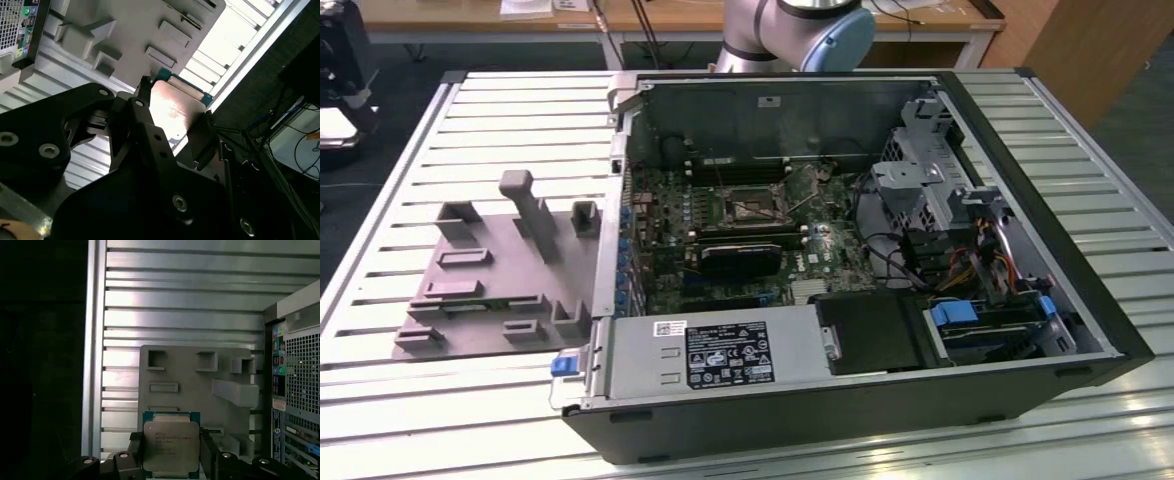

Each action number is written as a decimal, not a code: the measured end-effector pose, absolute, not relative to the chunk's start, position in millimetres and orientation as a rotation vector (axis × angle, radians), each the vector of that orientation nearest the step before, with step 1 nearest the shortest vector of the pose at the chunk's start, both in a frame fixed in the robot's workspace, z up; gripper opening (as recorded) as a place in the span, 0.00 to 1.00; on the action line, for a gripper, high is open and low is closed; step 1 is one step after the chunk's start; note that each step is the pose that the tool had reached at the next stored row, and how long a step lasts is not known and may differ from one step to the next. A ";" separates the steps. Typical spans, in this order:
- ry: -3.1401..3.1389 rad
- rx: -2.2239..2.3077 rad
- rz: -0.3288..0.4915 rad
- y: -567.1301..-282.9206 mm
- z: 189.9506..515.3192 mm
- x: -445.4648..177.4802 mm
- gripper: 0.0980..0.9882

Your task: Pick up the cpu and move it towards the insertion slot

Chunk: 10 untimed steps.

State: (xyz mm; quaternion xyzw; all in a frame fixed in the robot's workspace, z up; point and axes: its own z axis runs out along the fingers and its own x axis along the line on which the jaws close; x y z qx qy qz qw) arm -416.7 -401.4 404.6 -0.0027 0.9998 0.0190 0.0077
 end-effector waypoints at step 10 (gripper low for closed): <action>3.124 -0.008 0.060 -401.4 424.6 -416.7 0.50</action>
